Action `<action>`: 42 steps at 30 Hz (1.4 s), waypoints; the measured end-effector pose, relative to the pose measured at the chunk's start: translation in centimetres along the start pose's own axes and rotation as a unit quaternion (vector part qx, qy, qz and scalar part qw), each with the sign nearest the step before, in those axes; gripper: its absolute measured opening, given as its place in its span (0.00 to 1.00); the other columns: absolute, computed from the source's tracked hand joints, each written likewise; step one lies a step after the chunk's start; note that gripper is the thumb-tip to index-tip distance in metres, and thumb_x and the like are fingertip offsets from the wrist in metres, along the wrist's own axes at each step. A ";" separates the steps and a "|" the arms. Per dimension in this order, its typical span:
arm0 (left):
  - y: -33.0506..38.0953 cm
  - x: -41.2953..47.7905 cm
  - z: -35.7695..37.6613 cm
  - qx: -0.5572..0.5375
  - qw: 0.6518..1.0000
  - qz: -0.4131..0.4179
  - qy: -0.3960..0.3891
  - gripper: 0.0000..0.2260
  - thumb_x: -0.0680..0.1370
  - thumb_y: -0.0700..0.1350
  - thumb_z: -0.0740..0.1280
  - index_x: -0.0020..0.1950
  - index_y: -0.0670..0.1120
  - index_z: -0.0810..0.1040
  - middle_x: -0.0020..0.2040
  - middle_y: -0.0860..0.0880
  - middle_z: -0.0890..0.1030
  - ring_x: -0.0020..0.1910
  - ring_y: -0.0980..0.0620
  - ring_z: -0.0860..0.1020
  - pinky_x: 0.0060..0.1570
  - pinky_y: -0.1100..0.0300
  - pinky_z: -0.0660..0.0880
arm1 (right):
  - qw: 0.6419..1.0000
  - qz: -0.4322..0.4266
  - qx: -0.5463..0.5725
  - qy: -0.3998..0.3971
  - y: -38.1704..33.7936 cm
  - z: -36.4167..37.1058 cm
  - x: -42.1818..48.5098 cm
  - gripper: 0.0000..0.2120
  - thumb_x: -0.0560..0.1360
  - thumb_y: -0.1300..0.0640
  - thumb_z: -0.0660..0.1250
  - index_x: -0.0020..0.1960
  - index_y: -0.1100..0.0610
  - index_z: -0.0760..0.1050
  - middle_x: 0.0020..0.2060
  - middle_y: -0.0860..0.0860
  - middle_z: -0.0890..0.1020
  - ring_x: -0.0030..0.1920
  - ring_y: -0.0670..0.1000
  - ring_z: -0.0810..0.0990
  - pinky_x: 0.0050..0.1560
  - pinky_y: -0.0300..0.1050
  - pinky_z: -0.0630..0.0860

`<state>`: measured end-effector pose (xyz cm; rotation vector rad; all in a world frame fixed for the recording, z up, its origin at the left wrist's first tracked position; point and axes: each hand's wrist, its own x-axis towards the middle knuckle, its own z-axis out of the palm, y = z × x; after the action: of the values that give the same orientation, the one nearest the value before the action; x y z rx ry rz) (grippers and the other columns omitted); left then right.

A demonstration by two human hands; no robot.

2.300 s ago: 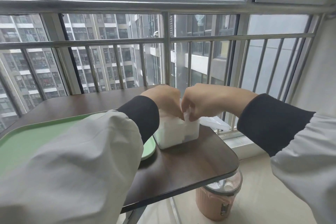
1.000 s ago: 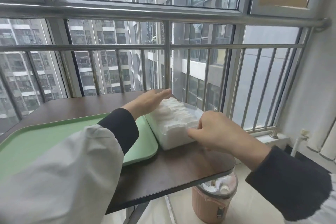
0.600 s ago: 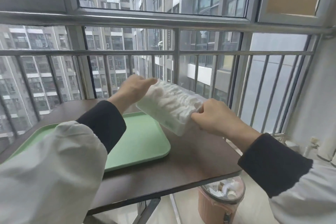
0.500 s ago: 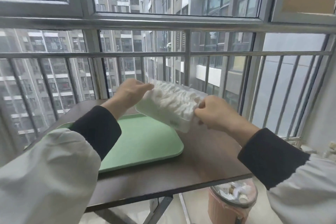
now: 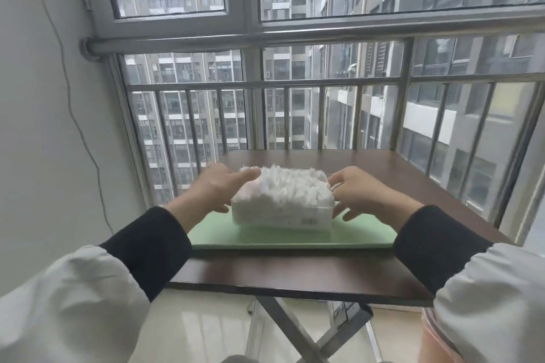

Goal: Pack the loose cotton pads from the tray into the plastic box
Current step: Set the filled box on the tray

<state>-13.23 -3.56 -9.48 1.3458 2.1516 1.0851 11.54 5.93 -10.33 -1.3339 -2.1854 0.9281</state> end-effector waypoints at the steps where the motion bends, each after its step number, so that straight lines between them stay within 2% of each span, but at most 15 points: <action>1: -0.4 -0.3 -0.1 -0.002 1.000 -0.015 -0.014 0.26 0.73 0.67 0.70 0.50 0.43 0.78 0.48 0.48 0.79 0.43 0.50 0.81 0.35 0.59 0.80 | 1.000 0.005 -0.001 -0.008 -0.1 0.1 0.1 0.17 0.75 0.69 0.55 0.55 0.65 0.80 0.48 0.58 0.85 0.37 0.51 0.87 0.32 0.42 0.78; 4: -1.1 -0.4 -0.1 0.019 0.998 -0.029 -0.058 0.36 0.66 0.72 0.72 0.54 0.39 0.82 0.50 0.48 0.81 0.44 0.51 0.81 0.33 0.61 0.79 | 0.997 0.007 -0.070 -0.015 -0.4 0.1 -0.2 0.18 0.74 0.69 0.54 0.57 0.64 0.80 0.50 0.58 0.85 0.40 0.54 0.87 0.36 0.44 0.80; 6: -1.1 -0.2 -0.2 0.043 0.997 -0.008 -0.065 0.38 0.64 0.73 0.72 0.56 0.41 0.82 0.50 0.48 0.81 0.46 0.52 0.81 0.36 0.58 0.80 | 0.978 -0.023 -0.199 0.057 -0.9 -0.2 -0.4 0.18 0.74 0.65 0.55 0.57 0.62 0.78 0.52 0.58 0.84 0.47 0.60 0.85 0.47 0.52 0.81; 9: -1.2 0.3 -0.1 0.086 0.991 0.094 -0.025 0.38 0.69 0.70 0.72 0.69 0.46 0.74 0.62 0.50 0.77 0.58 0.50 0.77 0.55 0.52 0.77 | 0.946 -0.117 -0.259 0.154 -2.2 0.0 -0.8 0.10 0.79 0.53 0.57 0.56 0.51 0.74 0.60 0.51 0.80 0.57 0.57 0.78 0.55 0.53 0.76; 12: -1.1 0.4 -0.3 0.128 0.973 0.181 -0.060 0.35 0.73 0.70 0.66 0.77 0.57 0.67 0.75 0.55 0.70 0.69 0.55 0.70 0.63 0.56 0.66 | 0.951 -0.186 -0.246 0.013 -3.6 0.5 -0.8 0.28 0.82 0.41 0.57 0.79 0.50 0.61 0.77 0.47 0.65 0.76 0.50 0.64 0.73 0.49 0.62; 15: -0.6 0.6 -0.6 0.127 0.964 0.184 -0.143 0.35 0.72 0.69 0.63 0.78 0.60 0.65 0.76 0.56 0.69 0.71 0.55 0.69 0.67 0.57 0.64 | 0.947 -0.184 -0.247 -0.095 -4.1 1.5 -0.5 0.31 0.83 0.39 0.54 0.82 0.49 0.51 0.81 0.45 0.53 0.79 0.46 0.53 0.76 0.44 0.51; 19: 0.1 1.2 -0.2 0.151 0.956 0.188 -0.164 0.28 0.79 0.60 0.67 0.78 0.62 0.65 0.79 0.57 0.65 0.75 0.52 0.67 0.72 0.55 0.63 | 0.929 -0.183 -0.293 -0.130 -4.8 2.8 0.0 0.29 0.85 0.42 0.47 0.82 0.50 0.46 0.81 0.47 0.47 0.80 0.46 0.46 0.78 0.46 0.43; 22: 0.5 1.5 1.0 0.178 0.953 0.186 -0.161 0.27 0.80 0.56 0.67 0.79 0.60 0.64 0.75 0.53 0.71 0.70 0.51 0.73 0.63 0.61 0.66 | 0.915 -0.175 -0.333 -0.148 -5.3 3.3 0.5 0.28 0.85 0.44 0.46 0.82 0.51 0.44 0.81 0.49 0.45 0.81 0.48 0.45 0.77 0.46 0.42; 25: 1.0 1.7 1.7 0.223 0.946 0.188 -0.143 0.27 0.80 0.55 0.68 0.78 0.61 0.66 0.63 0.55 0.79 0.49 0.57 0.79 0.52 0.63 0.73 | 0.922 -0.166 -0.313 -0.155 -5.6 3.5 1.0 0.27 0.86 0.47 0.48 0.82 0.51 0.46 0.81 0.48 0.47 0.81 0.50 0.47 0.77 0.47 0.45; 26: 1.3 1.8 1.9 0.242 0.941 0.191 -0.136 0.27 0.80 0.55 0.68 0.78 0.61 0.66 0.62 0.55 0.80 0.48 0.57 0.78 0.54 0.61 0.74 | 0.928 -0.167 -0.298 -0.147 -5.6 3.5 1.2 0.26 0.86 0.48 0.50 0.82 0.50 0.49 0.81 0.48 0.49 0.81 0.50 0.49 0.77 0.48 0.48; 30: 1.3 1.9 2.0 0.268 0.936 0.195 -0.122 0.26 0.79 0.56 0.68 0.77 0.61 0.66 0.68 0.55 0.78 0.59 0.51 0.78 0.65 0.49 0.74 | 0.945 -0.186 -0.249 -0.103 -5.3 3.7 1.2 0.24 0.83 0.47 0.58 0.78 0.46 0.62 0.78 0.45 0.63 0.75 0.51 0.65 0.74 0.50 0.63; 33: 0.2 2.0 0.9 0.161 0.955 0.197 -0.150 0.29 0.78 0.57 0.71 0.78 0.56 0.67 0.72 0.54 0.74 0.66 0.54 0.75 0.67 0.55 0.71 | 0.962 -0.213 -0.158 -0.067 -4.4 2.7 1.3 0.23 0.81 0.46 0.64 0.74 0.49 0.70 0.71 0.45 0.74 0.68 0.47 0.74 0.66 0.42 0.69; 35: -0.8 2.2 -0.1 0.086 0.970 0.185 -0.133 0.30 0.77 0.59 0.70 0.76 0.51 0.69 0.71 0.55 0.74 0.66 0.55 0.74 0.65 0.58 0.69 | 0.969 -0.220 -0.107 0.011 -3.5 1.2 1.6 0.18 0.82 0.47 0.63 0.69 0.52 0.74 0.66 0.47 0.79 0.62 0.46 0.77 0.60 0.41 0.73; 39: -2.4 3.6 -1.0 -0.015 0.999 0.045 0.003 0.18 0.82 0.55 0.64 0.61 0.42 0.79 0.57 0.46 0.81 0.52 0.49 0.79 0.55 0.52 0.79 | 0.982 -0.131 -0.036 0.131 -1.1 -2.0 2.8 0.10 0.82 0.55 0.62 0.58 0.56 0.80 0.55 0.50 0.83 0.51 0.49 0.79 0.48 0.40 0.73; 42: -2.4 4.0 -1.0 -0.047 0.996 -0.075 -0.006 0.19 0.84 0.55 0.61 0.52 0.39 0.79 0.50 0.43 0.81 0.41 0.49 0.78 0.40 0.58 0.78 | 0.997 -0.021 -0.019 0.072 0.4 -2.4 3.5 0.09 0.81 0.59 0.61 0.51 0.58 0.81 0.49 0.53 0.84 0.45 0.51 0.80 0.41 0.43 0.75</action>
<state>-17.15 -1.05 -10.38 1.1264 2.1280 1.1004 11.75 9.92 -8.92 -1.3242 -2.1213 0.7541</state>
